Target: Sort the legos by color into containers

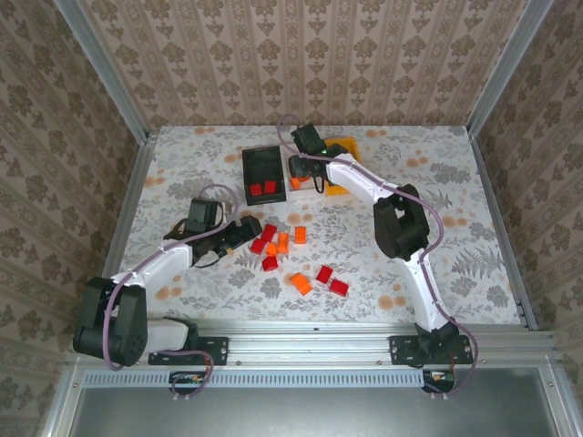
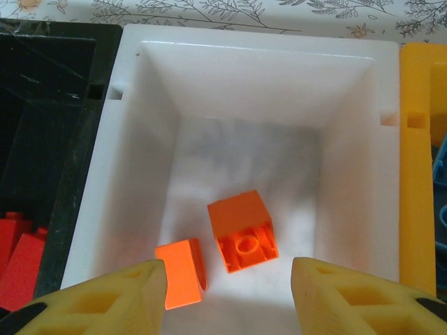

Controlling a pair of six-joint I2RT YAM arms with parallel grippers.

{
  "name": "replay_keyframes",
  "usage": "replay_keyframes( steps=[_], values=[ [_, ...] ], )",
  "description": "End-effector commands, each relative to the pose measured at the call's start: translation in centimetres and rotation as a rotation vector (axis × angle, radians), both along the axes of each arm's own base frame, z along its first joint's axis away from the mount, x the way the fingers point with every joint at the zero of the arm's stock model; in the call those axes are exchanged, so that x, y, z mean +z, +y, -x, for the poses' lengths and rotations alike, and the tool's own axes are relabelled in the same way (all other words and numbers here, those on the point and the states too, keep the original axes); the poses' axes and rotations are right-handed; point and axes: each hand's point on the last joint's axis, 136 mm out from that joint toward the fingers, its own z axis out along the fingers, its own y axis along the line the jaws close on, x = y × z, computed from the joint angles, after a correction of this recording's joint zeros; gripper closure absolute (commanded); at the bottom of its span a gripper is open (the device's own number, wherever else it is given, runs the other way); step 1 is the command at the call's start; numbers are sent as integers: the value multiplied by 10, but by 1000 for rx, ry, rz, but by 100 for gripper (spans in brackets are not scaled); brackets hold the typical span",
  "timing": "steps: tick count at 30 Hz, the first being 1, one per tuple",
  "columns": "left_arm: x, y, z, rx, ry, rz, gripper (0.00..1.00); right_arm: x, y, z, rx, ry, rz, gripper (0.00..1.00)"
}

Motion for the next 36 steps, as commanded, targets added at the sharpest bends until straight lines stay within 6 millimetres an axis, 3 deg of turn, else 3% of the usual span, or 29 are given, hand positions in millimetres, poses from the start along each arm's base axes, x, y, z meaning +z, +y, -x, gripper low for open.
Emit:
replay_keyframes(
  steps=[1,3,5,8,12,16,18,22,27,30,36],
  values=[
    [13,-3,7,-23,-22,16,6,61,7,25,47,-76,-42,48],
    [14,-6,12,-33,-30,15,6,80,6,50,52,-113,-66,48],
    [13,-13,19,-49,-36,2,7,80,1,82,47,-115,-79,49],
    [9,-41,40,-147,-51,-33,9,57,-12,135,39,-74,-54,49],
    [12,-61,59,-218,-102,-86,11,11,-32,209,85,40,12,44],
    [13,-52,62,-172,-148,-117,9,-16,-41,270,125,139,47,33],
    [9,-41,61,-128,-157,-152,9,-25,-41,290,118,183,30,30],
    [-2,-26,62,-110,-149,-218,11,-36,-43,307,69,211,7,27],
    [-15,-29,73,-208,-117,-287,23,-26,-61,297,12,145,82,27],
    [-27,-27,79,-226,-75,-346,21,-18,-64,292,-5,118,72,26],
    [-48,-44,72,-139,16,-275,19,-13,-67,285,-14,98,75,27]
  ],
)
